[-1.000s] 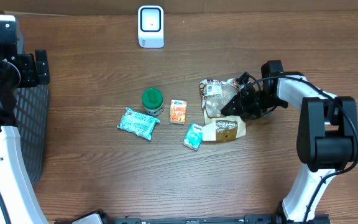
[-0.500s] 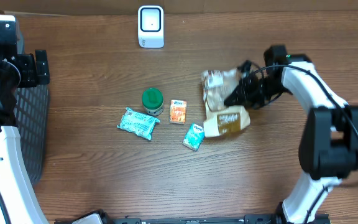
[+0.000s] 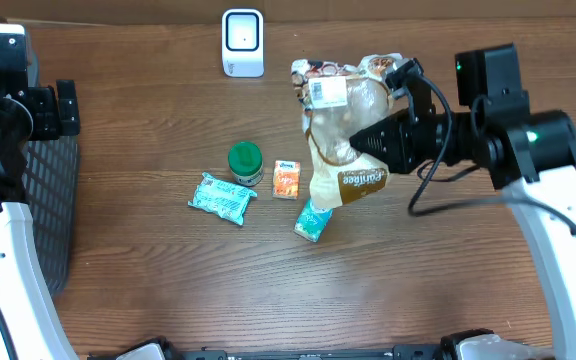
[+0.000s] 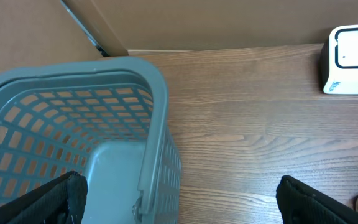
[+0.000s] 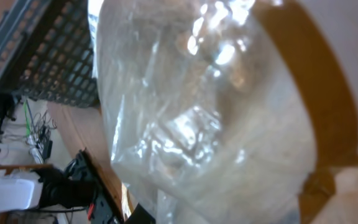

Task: Scan the item barcode
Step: 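Hold the snack bag up in front of the scanner with the right gripper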

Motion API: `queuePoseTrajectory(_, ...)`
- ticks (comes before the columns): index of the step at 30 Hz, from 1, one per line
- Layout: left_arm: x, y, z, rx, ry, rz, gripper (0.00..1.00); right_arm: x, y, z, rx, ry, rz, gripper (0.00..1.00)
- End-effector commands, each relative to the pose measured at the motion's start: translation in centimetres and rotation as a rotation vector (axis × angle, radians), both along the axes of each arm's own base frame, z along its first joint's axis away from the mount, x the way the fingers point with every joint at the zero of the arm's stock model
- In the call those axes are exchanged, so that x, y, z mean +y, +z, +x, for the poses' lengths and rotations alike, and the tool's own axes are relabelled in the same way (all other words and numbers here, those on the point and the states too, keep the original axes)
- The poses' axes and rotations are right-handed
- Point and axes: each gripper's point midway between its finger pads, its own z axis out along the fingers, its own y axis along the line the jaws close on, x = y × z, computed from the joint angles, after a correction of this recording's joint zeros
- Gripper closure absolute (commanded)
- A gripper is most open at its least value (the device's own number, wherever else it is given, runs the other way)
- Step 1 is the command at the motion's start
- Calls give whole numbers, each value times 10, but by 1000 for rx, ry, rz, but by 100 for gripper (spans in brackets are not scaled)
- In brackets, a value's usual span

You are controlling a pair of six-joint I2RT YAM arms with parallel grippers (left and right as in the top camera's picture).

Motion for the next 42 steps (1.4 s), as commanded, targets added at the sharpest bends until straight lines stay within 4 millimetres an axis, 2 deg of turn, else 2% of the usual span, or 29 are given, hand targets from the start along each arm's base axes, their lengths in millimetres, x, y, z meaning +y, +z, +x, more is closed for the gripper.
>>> queuePoseTrajectory(1, 1, 8, 1, -17, -14, 17, 0, 1, 7, -1, 3, -63, -19, 96)
queuePoseTrajectory(5, 1, 8, 1, -17, -14, 17, 0, -3, -5, 17, 34, -210, -116, 96)
queuePoseTrajectory(8, 1, 8, 1, -17, -14, 17, 1, 5, -2, 38, 16, -238, -183, 96)
queuePoseTrajectory(10, 0, 8, 1, -17, -14, 17, 0, 10, 2, 58, -6, -265, -250, 97)
queuePoseTrajectory(13, 1, 8, 1, -17, -14, 17, 0, 17, 7, 101, -76, -318, -375, 96)
queuePoseTrajectory(17, 1, 8, 2, -17, -14, 17, 0, 18, 4, 173, -261, -458, -546, 96)
queuePoseTrajectory(19, 1, 8, 1, -17, -14, 17, 1, 18, -3, 204, -365, -526, -628, 96)
queuePoseTrajectory(23, 0, 8, 1, -17, -14, 17, 0, 38, -32, 254, -550, -481, -774, 96)
queuePoseTrajectory(27, 1, 8, 1, -17, -14, 17, 1, 62, -66, 288, -733, -285, -959, 96)
queuePoseTrajectory(33, 1, 8, 2, -17, -14, 17, 0, 98, -104, 316, -936, -86, -1115, 96)
queuePoseTrajectory(38, 0, 8, 1, -17, -14, 17, 0, 105, -125, 337, -1026, -154, -1205, 96)
queuePoseTrajectory(42, 1, 8, 2, -17, -14, 17, 0, 102, -141, 344, -1024, -199, -1231, 96)
